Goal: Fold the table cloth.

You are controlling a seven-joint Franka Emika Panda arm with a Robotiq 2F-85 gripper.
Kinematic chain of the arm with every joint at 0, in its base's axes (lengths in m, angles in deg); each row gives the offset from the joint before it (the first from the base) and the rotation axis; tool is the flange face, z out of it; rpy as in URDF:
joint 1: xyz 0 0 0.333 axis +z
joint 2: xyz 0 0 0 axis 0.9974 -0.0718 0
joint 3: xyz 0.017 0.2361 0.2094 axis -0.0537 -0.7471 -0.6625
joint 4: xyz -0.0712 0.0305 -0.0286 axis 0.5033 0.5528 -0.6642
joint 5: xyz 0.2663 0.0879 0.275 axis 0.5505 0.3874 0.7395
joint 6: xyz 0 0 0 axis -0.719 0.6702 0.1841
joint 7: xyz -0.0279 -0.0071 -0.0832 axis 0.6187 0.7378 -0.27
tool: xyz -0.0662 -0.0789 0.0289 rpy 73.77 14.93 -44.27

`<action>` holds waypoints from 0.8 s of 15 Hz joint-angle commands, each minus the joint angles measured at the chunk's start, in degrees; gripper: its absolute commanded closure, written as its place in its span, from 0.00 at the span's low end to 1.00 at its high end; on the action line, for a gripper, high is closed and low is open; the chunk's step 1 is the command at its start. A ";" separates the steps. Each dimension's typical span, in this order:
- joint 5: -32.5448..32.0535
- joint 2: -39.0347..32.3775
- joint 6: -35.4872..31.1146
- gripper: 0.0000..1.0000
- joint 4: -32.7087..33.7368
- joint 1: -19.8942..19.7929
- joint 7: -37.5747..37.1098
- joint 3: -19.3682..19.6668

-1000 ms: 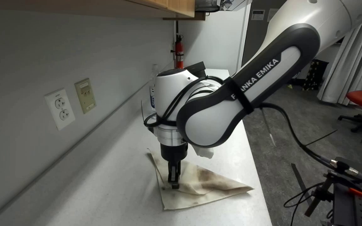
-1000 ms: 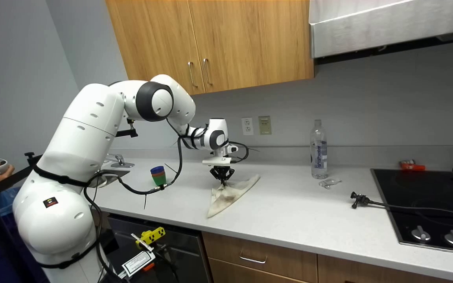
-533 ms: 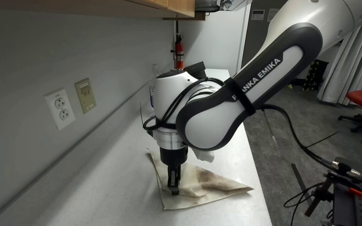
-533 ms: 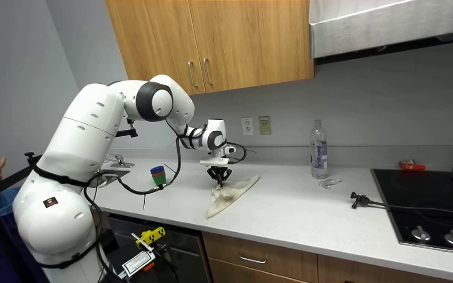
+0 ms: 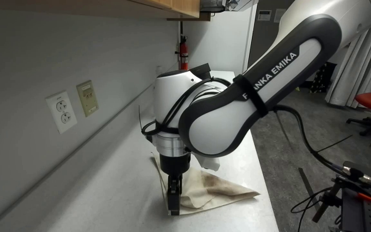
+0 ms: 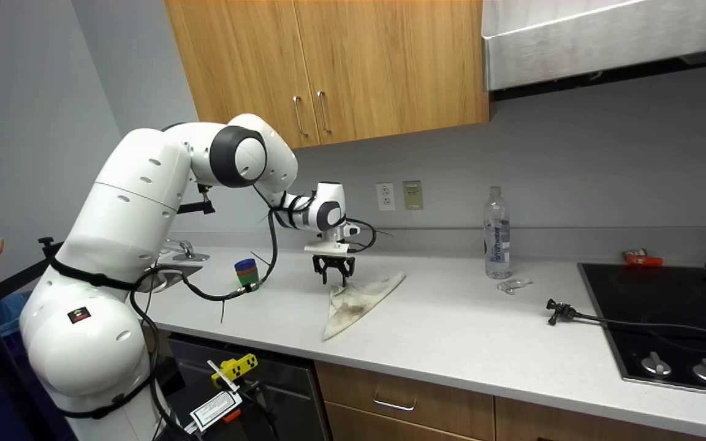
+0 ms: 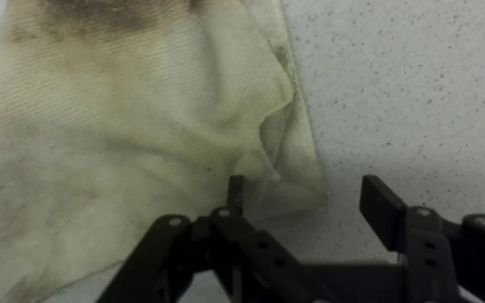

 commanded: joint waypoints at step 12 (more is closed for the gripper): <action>2.08 1.21 3.05 0.00 -3.92 -0.47 -1.10 0.75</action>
